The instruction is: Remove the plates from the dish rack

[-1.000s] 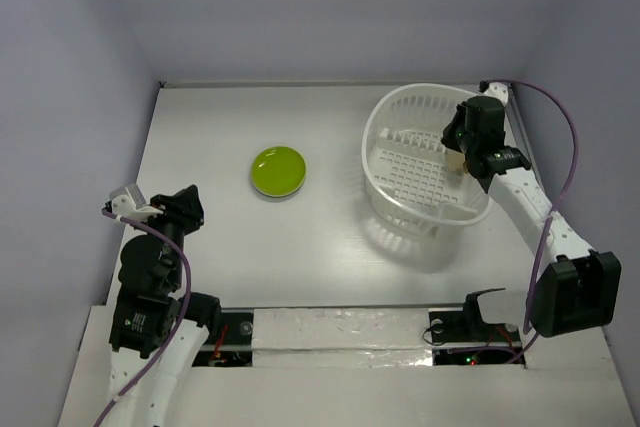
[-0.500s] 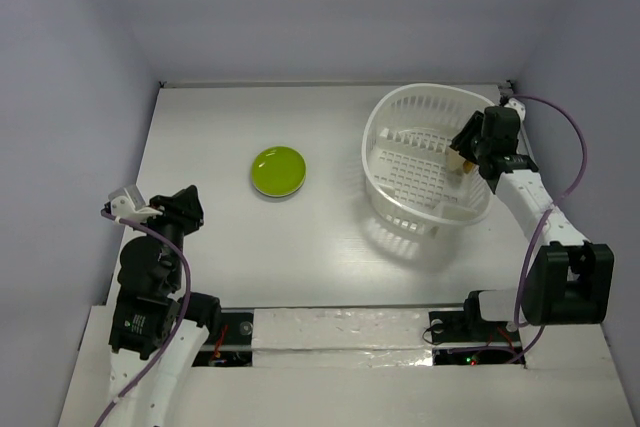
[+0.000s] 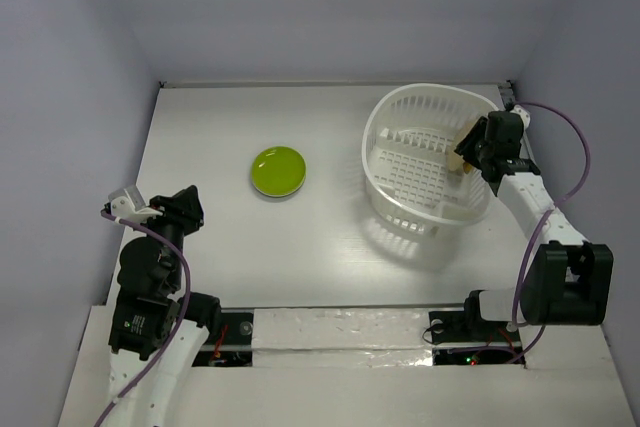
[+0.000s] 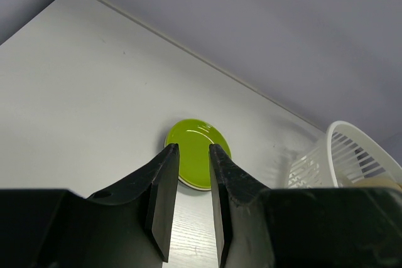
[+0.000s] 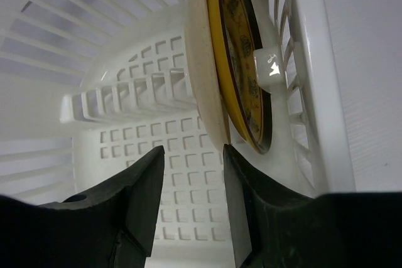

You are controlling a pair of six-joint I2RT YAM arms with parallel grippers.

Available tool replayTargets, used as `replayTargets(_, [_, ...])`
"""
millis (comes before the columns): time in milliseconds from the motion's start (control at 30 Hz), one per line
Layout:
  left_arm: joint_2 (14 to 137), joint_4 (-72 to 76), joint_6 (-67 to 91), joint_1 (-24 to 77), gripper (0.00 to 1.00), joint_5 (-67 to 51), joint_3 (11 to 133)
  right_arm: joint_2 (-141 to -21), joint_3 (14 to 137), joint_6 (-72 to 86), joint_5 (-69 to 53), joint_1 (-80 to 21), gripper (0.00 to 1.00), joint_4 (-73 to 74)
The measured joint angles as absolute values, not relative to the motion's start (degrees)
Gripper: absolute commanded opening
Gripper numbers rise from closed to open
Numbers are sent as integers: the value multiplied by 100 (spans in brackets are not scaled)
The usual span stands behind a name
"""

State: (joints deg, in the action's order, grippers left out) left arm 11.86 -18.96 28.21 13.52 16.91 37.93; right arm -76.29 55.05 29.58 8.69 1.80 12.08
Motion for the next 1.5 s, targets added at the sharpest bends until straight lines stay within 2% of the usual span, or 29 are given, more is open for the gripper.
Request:
replayTargets(500, [1186,-1896,2821,1352,23,1693,3793,-8099,5500,2934,899,268,47,1194])
replayTargets(767, [1186,-1896,2821,1352,23,1691,3793,-8361,5664,2792,753,268,43,1175])
replayTargets(1167, [1186,-1896,2821,1352,23,1653,3793,-8562,6160,2370,681,266,19,1216])
replayTargets(1333, [1186,-1894,2821,1352,23,1649,3793,-8562,6224,2182,622,268,2,1264])
replayTargets(1500, [1186,-1894,2821,1352,23,1649,3793,-8562,6335,2023,591,266,0,1472])
